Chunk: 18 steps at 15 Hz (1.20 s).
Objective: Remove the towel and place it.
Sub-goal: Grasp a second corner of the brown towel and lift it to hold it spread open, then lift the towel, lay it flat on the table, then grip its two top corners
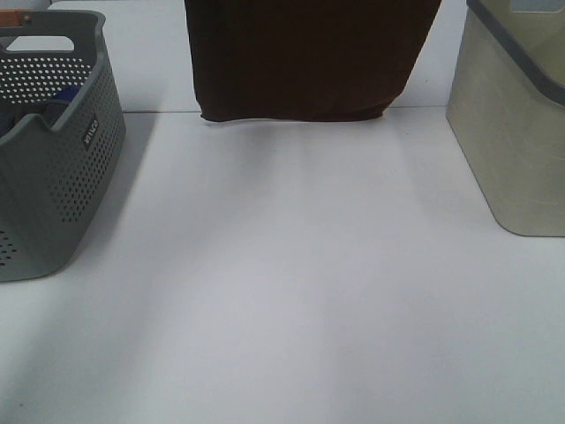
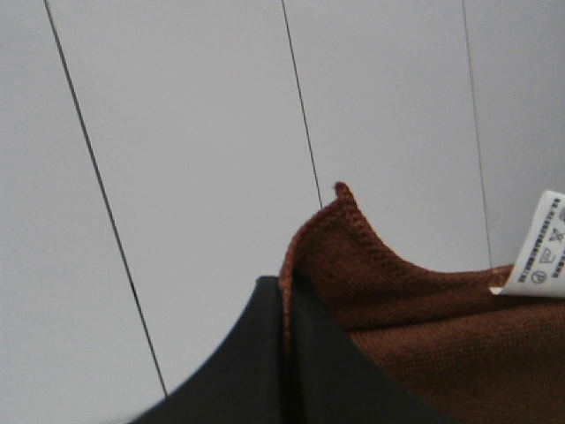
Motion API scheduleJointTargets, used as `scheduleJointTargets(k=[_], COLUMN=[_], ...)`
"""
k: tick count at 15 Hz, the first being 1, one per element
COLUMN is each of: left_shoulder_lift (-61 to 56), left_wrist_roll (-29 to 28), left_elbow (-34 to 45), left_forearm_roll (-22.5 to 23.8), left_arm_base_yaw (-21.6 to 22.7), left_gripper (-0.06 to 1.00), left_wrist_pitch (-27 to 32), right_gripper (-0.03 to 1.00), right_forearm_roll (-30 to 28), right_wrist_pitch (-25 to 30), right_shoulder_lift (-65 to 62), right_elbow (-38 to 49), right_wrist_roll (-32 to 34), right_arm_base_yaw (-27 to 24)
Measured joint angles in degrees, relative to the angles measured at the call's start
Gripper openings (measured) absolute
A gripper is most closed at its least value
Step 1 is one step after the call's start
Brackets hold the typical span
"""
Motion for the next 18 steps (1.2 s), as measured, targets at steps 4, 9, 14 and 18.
scheduleJointTargets(k=[4,9,14,18], left_shoulder_lift=[1.38,1.32,1.20,-1.15], left_wrist_roll=[0.00,6.02,6.65,7.73], left_elbow=[0.00,0.00,0.00,5.10], left_forearm_roll=[-6.36,-17.65,-19.60,-18.16], left_arm_base_yaw=[-0.17,-0.74,-0.97,-5.04], left_gripper=[0.00,0.00,0.00,0.00], left_wrist_pitch=[19.08,45.44,55.58,56.61], right_gripper=[0.00,0.00,0.00,0.00], right_forearm_roll=[1.83,4.64,7.05,4.87], right_wrist_pitch=[14.95,33.98,42.40,42.63], right_shoulder_lift=[2.12,2.35,2.35,-0.80], right_elbow=[0.00,0.11,4.70,13.75], right_wrist_roll=[-0.06,0.17,1.26,4.01], right_arm_base_yaw=[0.06,0.06,0.06,-0.23])
